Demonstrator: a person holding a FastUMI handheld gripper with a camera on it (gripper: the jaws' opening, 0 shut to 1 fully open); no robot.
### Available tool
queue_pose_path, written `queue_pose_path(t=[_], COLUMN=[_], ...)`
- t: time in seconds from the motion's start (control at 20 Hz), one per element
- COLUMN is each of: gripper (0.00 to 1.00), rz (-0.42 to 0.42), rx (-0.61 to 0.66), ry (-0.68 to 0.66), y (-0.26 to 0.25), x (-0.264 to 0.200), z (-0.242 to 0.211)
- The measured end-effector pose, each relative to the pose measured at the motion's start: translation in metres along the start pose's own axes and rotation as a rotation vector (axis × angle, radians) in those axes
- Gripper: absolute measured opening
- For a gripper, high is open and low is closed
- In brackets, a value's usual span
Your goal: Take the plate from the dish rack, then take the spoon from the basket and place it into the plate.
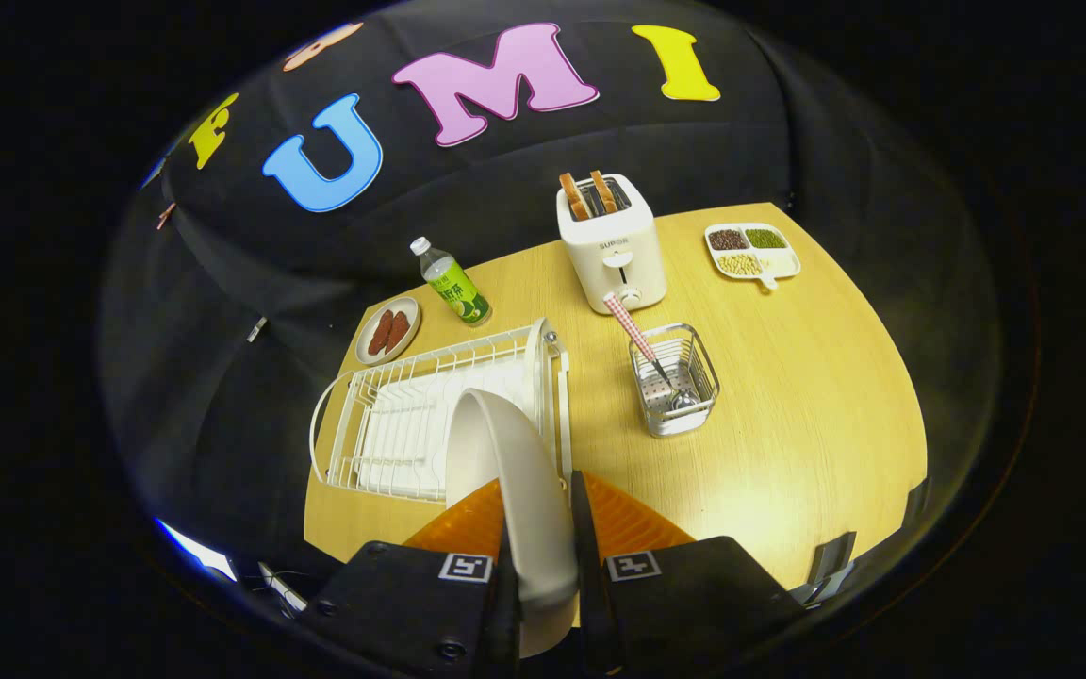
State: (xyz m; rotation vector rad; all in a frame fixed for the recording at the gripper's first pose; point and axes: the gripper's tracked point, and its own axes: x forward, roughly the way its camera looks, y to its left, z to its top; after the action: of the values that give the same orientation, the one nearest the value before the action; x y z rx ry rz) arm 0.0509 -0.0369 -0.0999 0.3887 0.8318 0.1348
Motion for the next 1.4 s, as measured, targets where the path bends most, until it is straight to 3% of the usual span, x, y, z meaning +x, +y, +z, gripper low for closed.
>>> queue_pose_path(t=[0.5,1.2,1.4], gripper=[0.29,0.3,0.37], rz=[0.027,0.072,0.042], rx=[0.119,0.244,0.213], ry=[0.089,0.237,0.241], y=[-0.069,-0.117,-0.128], x=[-0.015,0.076,0.081], z=[-0.071,-0.12,-0.12])
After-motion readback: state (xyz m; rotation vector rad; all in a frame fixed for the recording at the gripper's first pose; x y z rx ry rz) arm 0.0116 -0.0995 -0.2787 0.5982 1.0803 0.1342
